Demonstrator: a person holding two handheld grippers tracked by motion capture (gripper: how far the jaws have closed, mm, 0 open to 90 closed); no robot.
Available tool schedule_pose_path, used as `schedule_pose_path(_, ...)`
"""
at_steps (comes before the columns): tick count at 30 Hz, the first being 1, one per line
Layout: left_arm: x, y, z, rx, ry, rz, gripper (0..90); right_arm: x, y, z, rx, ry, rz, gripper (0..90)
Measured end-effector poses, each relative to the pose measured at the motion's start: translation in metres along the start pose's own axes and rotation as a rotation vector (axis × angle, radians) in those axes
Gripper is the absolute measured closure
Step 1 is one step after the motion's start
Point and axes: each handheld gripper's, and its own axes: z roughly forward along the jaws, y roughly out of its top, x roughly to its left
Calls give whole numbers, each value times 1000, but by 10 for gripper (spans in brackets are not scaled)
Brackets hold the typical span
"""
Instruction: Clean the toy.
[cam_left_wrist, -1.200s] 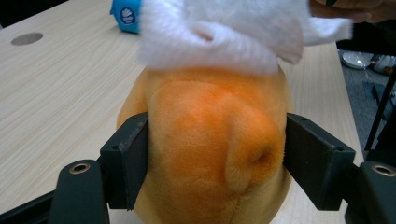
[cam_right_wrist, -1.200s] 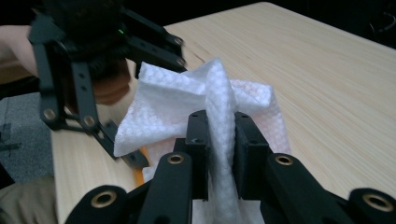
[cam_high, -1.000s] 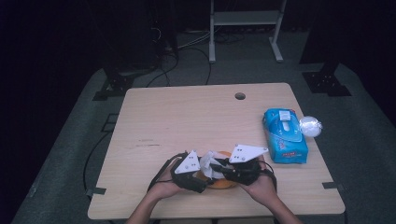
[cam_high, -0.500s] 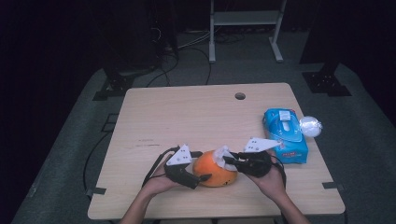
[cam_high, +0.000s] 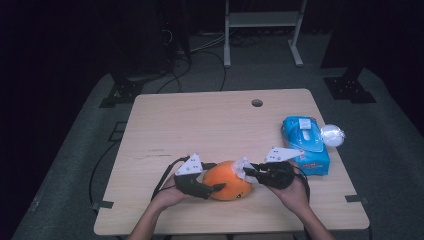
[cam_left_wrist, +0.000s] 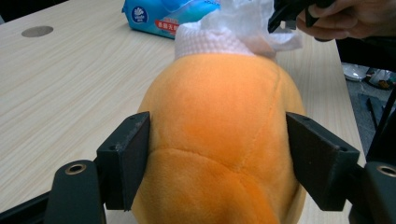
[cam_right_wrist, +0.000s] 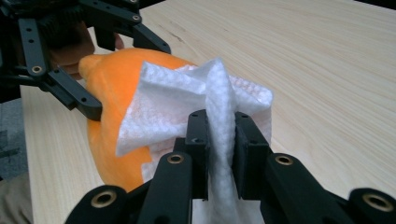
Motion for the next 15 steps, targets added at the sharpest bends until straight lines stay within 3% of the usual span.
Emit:
schedule_pose_path(2,2,-1,-2,2,4,-11,257,4,3,-3,-16,6,-2,773)
schedule_pose_path(4,4,-2,-4,-1,8,-28,256,11,8,-4,-42,42,-16,773)
schedule_pose_path(8,9,-5,-8,2,8,-51,257,21,10,1,-17,44,-61,773)
schedule_pose_path(11,10,-6,-8,6,12,-62,257,11,5,3,8,7,-35,774)
schedule_pose_path(13,10,-6,-8,6,8,-64,257,-1,0,3,31,-22,16,774)
schedule_pose_path(15,9,-5,-7,10,6,-56,257,-6,-2,2,31,-32,36,774)
